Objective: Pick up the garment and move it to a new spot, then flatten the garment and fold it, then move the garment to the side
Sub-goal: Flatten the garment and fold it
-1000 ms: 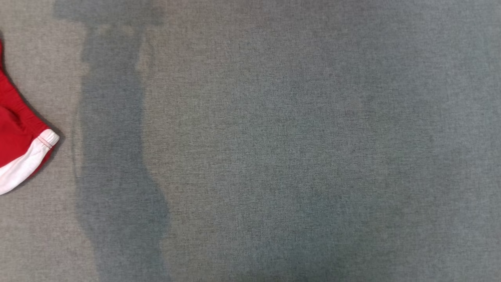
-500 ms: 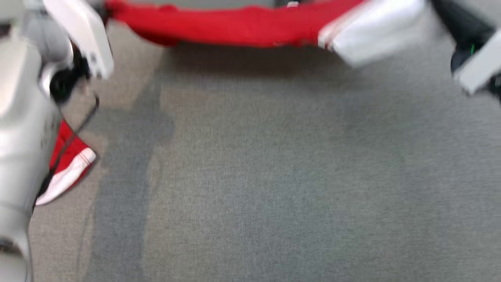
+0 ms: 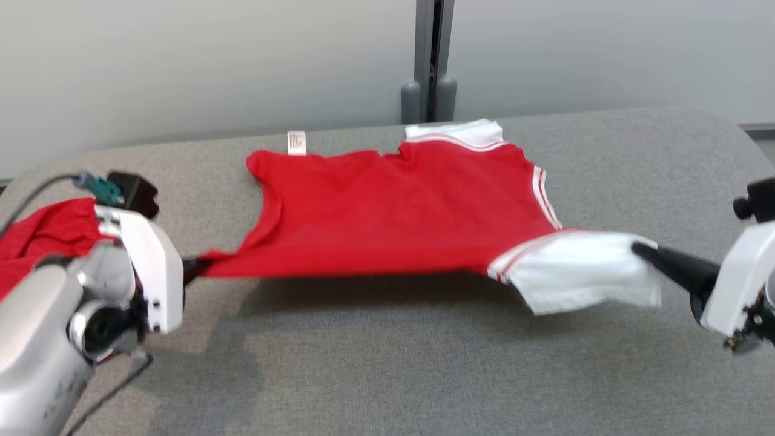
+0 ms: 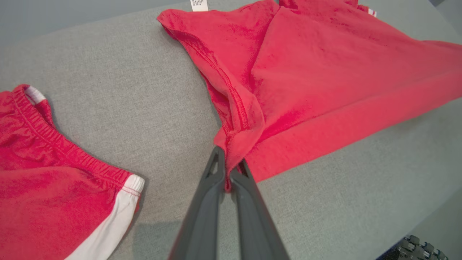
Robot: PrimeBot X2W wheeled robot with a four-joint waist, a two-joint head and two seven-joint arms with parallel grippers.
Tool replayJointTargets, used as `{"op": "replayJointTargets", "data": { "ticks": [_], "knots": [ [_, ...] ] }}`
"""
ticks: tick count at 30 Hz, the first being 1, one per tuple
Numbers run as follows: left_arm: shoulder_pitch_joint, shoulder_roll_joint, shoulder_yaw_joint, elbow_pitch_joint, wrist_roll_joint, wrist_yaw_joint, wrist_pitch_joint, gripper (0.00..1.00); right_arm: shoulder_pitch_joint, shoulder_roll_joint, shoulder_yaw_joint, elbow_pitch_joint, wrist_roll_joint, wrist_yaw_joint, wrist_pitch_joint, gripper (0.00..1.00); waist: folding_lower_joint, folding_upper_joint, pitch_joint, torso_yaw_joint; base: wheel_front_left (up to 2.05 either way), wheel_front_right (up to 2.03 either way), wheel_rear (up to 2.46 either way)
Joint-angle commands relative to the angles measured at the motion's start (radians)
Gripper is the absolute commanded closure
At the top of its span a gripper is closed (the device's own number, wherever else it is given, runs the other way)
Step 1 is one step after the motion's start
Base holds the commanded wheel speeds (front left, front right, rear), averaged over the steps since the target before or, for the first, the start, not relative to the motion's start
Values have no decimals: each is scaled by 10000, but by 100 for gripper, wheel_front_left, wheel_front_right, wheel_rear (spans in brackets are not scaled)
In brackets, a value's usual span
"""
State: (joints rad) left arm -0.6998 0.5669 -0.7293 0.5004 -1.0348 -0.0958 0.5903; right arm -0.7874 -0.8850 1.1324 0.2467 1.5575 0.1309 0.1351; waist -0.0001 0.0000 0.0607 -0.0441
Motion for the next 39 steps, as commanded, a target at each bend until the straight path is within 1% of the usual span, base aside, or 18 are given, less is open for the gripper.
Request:
{"op": "replayJointTargets", "data": {
  "ticks": [1, 4, 7, 12, 16, 19, 21, 25, 28, 33, 34, 35, 36, 37, 39],
  "knots": [
    [542, 293, -24, -506, -154, 212, 201, 100, 393, -260, 76, -131, 120, -2, 46, 100, 1, 0, -352, -67, 0, 0, 0],
    [1479, 850, -130, -1786, -378, 651, 634, 100, 1058, -705, 322, -573, 341, -2, 81, 100, 1, 0, -536, -44, 0, 0, 0],
    [2346, 1438, -218, -3170, -670, 1116, 1144, 100, 1672, -1289, 550, -1007, 565, -2, 25, 100, 1, 0, -603, -18, 0, 0, 0],
    [3451, 2496, -326, -5288, -1237, 1748, 2069, 100, 2463, -2265, 910, -1700, 895, -2, 80, 100, 1, 0, -559, 49, 0, 0, 0],
    [3900, 2940, -199, -6364, -1524, 2172, 2263, 100, 2680, -2693, 1075, -2168, 1015, -2, 124, 100, 1, 0, -450, 61, 0, 0, 0],
    [4043, 3034, -132, -6742, -1649, 2363, 2308, 100, 2599, -2771, 1162, -2343, 1031, -2, 210, 100, 1, 0, -367, 37, 0, 0, 0],
    [4026, 3005, -33, -6863, -1756, 2415, 2257, 100, 2398, -2753, 1179, -2372, 1047, -2, 296, 100, 1, 0, -283, 0, 0, 0, 0],
    [3925, 3018, 76, -6905, -1977, 2477, 2400, 100, 1925, -2379, 1229, -2217, 1353, -2, 877, 100, 1, 0, -49, -147, 0, 0, 0],
    [3523, 3032, 133, -6713, -2127, 2427, 2754, 100, 1354, -2083, 1223, -1993, 1716, -2, 1376, 100, 1, 0, 227, -181, 0, 0, 0],
    [2795, 2848, 48, -6006, -2406, 2293, 3605, 100, 444, -1499, 1276, -1249, 2198, -2, 2035, 100, 1, 0, 617, -180, 0, 0, 0],
    [2795, 2848, 48, -6006, -2406, 2293, 3605, 100, 444, -1499, 1276, -1249, 2198, -2, 2035, 100, 1, 0, 617, -180, 0, 0, 0],
    [2625, 2809, 29, -5822, -2446, 2282, 3796, 100, 273, -1384, 1291, -1053, 2286, -2, 2149, 100, 1, 0, 701, -167, 0, 0, 0],
    [2069, 2628, -21, -5300, -2440, 2252, 4258, 100, -155, -1042, 1336, -436, 2573, -2, 2440, 100, 1, 0, 900, -124, 0, 0, 0],
    [1734, 2466, -26, -4971, -2413, 2208, 4414, 100, -398, -856, 1370, -2, 2739, -2, 2584, 100, 1, 0, 993, -96, 0, 0, 0],
    [1440, 2321, 24, -4632, -2450, 2190, 4506, 100, -622, -642, 1397, 445, 2824, -2, 2712, 100, 1, 0, 1086, -84, 0, 0, 0]
  ]
}}
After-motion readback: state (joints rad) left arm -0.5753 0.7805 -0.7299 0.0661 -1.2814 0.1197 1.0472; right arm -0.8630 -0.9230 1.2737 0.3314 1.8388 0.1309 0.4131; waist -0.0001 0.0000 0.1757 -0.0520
